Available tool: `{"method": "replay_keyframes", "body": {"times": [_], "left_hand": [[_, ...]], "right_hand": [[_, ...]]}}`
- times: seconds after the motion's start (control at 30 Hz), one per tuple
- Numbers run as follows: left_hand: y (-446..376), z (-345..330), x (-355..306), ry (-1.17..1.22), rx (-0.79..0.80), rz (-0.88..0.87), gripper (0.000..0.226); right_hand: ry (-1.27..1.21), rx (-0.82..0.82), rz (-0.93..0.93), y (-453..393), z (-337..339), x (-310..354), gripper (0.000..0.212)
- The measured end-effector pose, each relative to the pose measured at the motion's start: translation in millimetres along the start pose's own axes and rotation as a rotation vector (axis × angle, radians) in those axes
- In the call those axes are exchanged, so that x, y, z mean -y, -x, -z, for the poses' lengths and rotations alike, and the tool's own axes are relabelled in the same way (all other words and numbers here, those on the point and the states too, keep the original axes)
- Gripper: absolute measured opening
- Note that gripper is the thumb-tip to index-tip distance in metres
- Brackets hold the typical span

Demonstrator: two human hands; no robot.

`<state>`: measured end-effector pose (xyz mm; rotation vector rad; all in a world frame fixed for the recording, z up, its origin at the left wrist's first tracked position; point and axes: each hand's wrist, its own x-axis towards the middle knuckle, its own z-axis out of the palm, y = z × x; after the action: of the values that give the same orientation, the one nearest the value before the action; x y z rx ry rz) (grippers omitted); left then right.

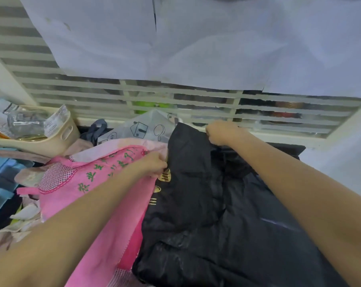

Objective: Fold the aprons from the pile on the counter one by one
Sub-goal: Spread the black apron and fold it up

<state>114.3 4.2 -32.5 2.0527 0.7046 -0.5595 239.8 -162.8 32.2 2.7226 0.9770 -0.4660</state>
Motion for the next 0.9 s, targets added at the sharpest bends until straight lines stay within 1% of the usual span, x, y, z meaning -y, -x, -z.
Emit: {"method": "replay_keyframes", "body": {"times": [0.03,0.1,0.17,0.2,0.23,0.27,0.33,0.37,0.4,0.43,0.47,0.5,0.53,0.6,0.63,0.67,0.7,0.77,0.8,0.83,0.87,0.9], "left_hand": [[-1,-6,6,-0.062,-0.005,-0.009,0.024],[-1,-15,14,-0.11,0.008,-0.03,0.019],[-3,-20,18,-0.192,0.032,-0.047,0.02],[-4,-21,20,-0.252,0.042,-0.057,0.022],[-5,-21,22,-0.298,0.044,-0.07,0.024],[-8,-22,25,-0.32,0.038,-0.075,0.024],[-12,-22,28,-0.325,-0.001,-0.088,0.021],[-12,-21,30,-0.323,-0.024,-0.087,0.018],[-14,-20,32,-0.314,-0.05,-0.087,0.018],[-15,-20,36,-0.301,-0.08,-0.089,0.023],[-17,-19,38,-0.291,-0.103,-0.096,0.031],[-17,-18,38,-0.295,-0.11,-0.109,0.036],[-18,-17,39,-0.307,-0.102,-0.109,0.037],[-18,-15,38,-0.328,-0.044,-0.072,0.033],[-18,-15,36,-0.312,-0.002,-0.056,0.026],[-18,-16,33,-0.272,0.044,-0.051,0.021],[-18,-17,31,-0.226,0.086,-0.05,0.027],[-20,-19,27,-0.191,0.103,-0.06,0.046],[-21,-21,26,-0.217,0.09,-0.085,0.047],[-20,-22,23,-0.266,0.075,-0.113,0.043],[-20,-23,23,-0.306,0.052,-0.133,0.036],[-20,-23,22,-0.334,0.033,-0.152,0.027]], "right_hand": [[-0.074,0.011,0.009,-11,-7,5,0.017],[-0.202,0.038,-0.008,-28,-28,9,0.043],[-0.332,0.083,-0.044,-39,-46,10,0.065],[-0.396,0.097,-0.057,-43,-53,9,0.071],[-0.461,0.075,-0.06,-45,-58,8,0.072],[-0.527,0.01,-0.057,-46,-62,8,0.065],[-0.648,-0.19,-0.054,-45,-63,4,0.039],[-0.697,-0.249,-0.043,-42,-61,3,0.029],[-0.72,-0.267,-0.025,-39,-59,-1,0.02],[-0.714,-0.252,0.002,-36,-57,-6,0.014],[-0.679,-0.194,0.013,-32,-56,-11,0.01],[-0.609,-0.091,0.009,-28,-56,-18,0.008],[-0.522,0.06,-0.006,-24,-58,-23,0.007],[-0.393,0.401,-0.051,-17,-65,-29,0.004],[-0.389,0.551,-0.072,-15,-71,-30,0.006],[-0.454,0.669,-0.094,-14,-76,-28,0.014],[-0.575,0.747,-0.116,-15,-80,-25,0.027],[-0.855,0.79,-0.126,-17,-81,-19,0.055],[-0.97,0.821,-0.114,-16,-78,-16,0.059],[-1.059,0.865,-0.101,-14,-73,-13,0.055],[-1.123,0.895,-0.102,-11,-68,-9,0.044],[-1.153,0.888,-0.115,-9,-64,-7,0.037]]}}
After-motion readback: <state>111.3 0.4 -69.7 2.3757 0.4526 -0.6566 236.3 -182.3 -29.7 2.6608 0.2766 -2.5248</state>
